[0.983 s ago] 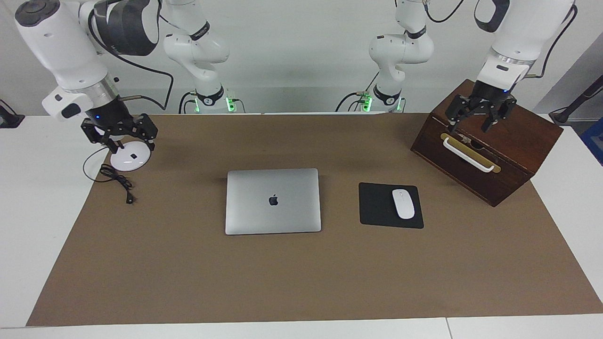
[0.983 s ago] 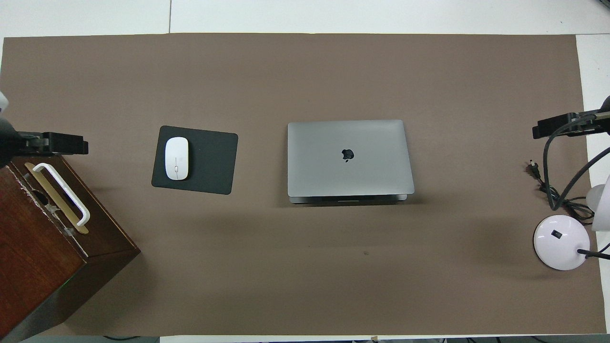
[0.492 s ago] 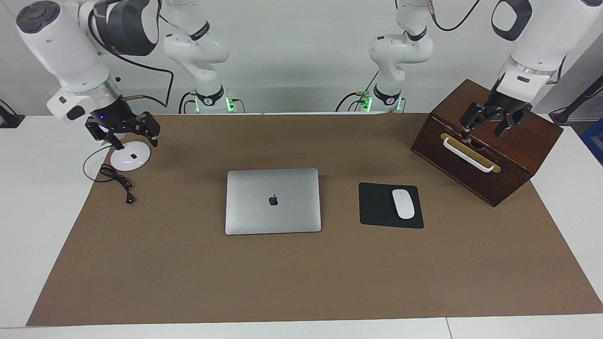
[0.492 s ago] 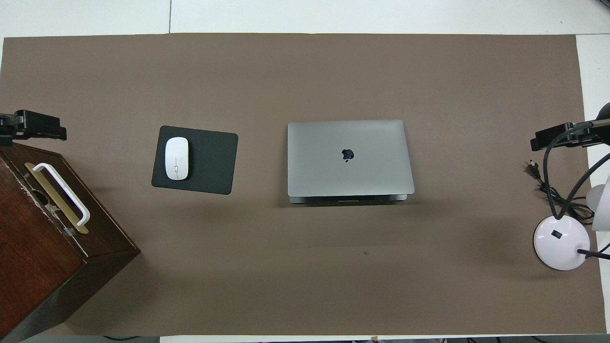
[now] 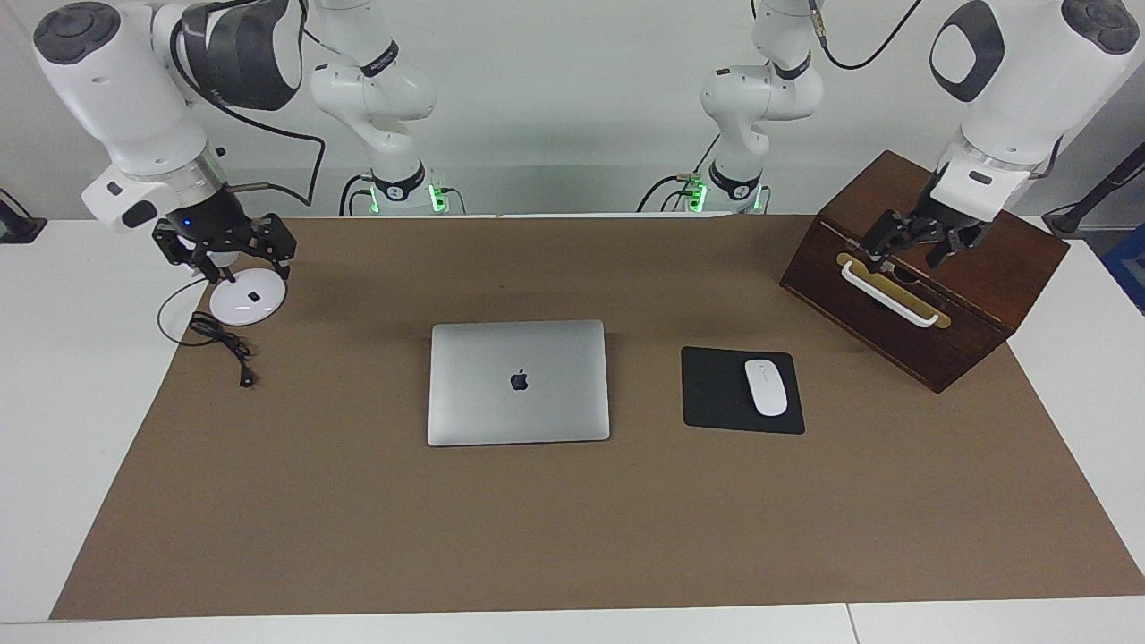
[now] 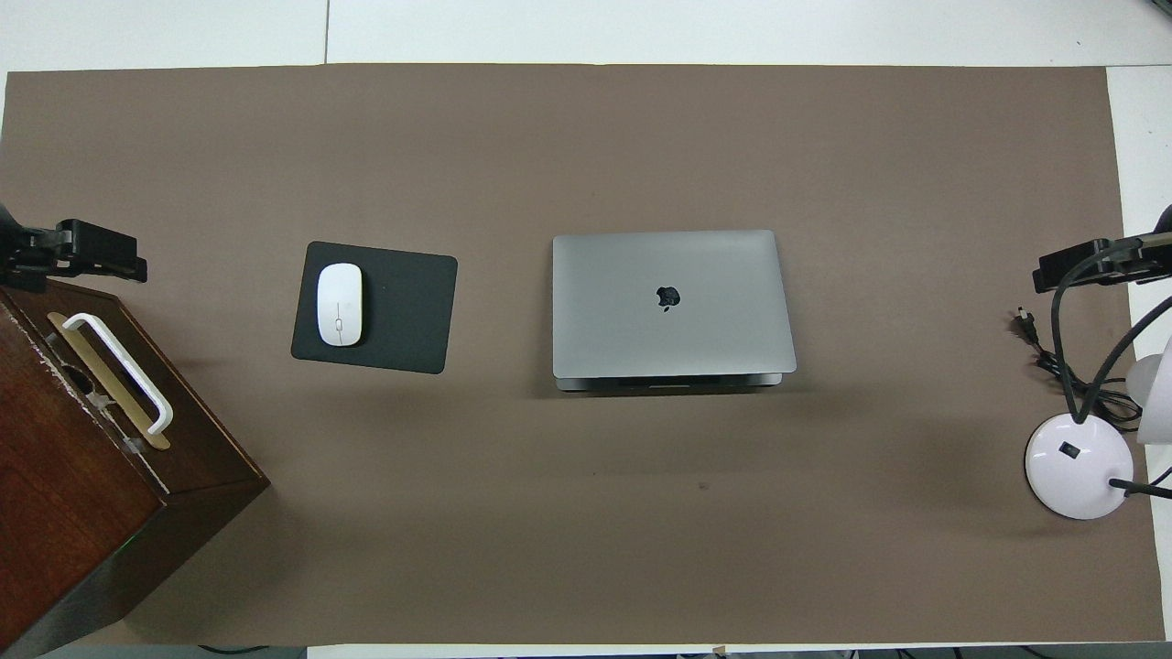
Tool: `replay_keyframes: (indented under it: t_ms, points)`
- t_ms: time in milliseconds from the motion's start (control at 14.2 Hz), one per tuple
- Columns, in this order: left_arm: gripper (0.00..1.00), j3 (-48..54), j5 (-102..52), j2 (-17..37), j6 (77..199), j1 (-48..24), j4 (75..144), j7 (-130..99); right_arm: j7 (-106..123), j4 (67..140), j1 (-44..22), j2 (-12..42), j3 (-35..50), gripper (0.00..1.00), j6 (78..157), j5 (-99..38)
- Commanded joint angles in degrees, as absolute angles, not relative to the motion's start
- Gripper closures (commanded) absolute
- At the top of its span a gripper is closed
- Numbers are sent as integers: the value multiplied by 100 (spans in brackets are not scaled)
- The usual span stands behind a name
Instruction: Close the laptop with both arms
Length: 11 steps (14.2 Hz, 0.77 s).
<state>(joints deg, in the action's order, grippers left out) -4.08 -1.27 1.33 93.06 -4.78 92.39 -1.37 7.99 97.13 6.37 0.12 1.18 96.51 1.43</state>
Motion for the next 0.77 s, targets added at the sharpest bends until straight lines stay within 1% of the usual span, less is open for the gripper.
replay_keyframes:
  t_ms: [0, 702]
  points:
    - [0, -387, -132, 185, 9062, -492, 9044, -176, 677, 9721, 668, -9, 149, 0, 9589, 255]
    - [0, -325, -141, 185, 9123, -440, 9062, -167, 677, 9843, 686, -53, 149, 0, 9703, 211]
